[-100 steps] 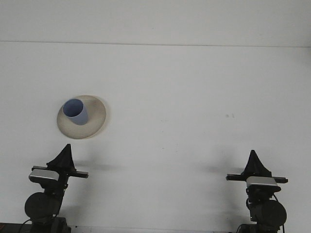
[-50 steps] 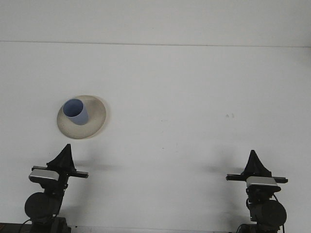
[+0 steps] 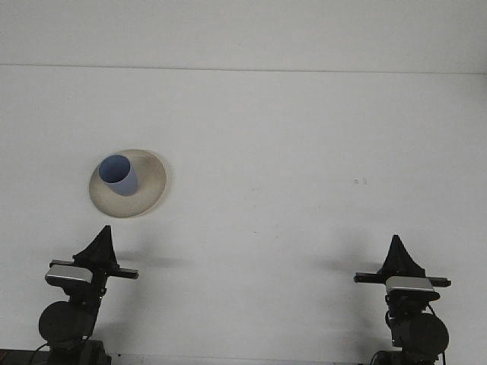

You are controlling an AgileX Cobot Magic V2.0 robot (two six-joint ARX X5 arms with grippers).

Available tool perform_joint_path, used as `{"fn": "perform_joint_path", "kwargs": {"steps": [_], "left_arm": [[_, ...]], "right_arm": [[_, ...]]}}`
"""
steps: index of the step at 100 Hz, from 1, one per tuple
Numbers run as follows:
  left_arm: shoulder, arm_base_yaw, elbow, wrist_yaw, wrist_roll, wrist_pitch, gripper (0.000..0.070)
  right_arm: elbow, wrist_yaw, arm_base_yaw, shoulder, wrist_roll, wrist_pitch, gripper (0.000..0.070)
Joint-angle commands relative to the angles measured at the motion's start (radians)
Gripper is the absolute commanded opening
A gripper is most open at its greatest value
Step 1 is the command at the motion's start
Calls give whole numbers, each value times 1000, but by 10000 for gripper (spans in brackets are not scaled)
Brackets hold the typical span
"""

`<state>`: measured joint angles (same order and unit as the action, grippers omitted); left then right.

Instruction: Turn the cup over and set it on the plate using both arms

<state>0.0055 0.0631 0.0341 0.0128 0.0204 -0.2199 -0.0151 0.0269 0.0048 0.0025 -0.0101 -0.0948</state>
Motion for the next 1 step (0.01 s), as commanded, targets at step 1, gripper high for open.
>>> {"fn": "perform_joint_path", "kwargs": {"steps": [1], "left_arm": [[-2, 0, -20, 2, 14, -10, 12]], "right_arm": [[2, 0, -2, -1, 13, -11, 6]]}}
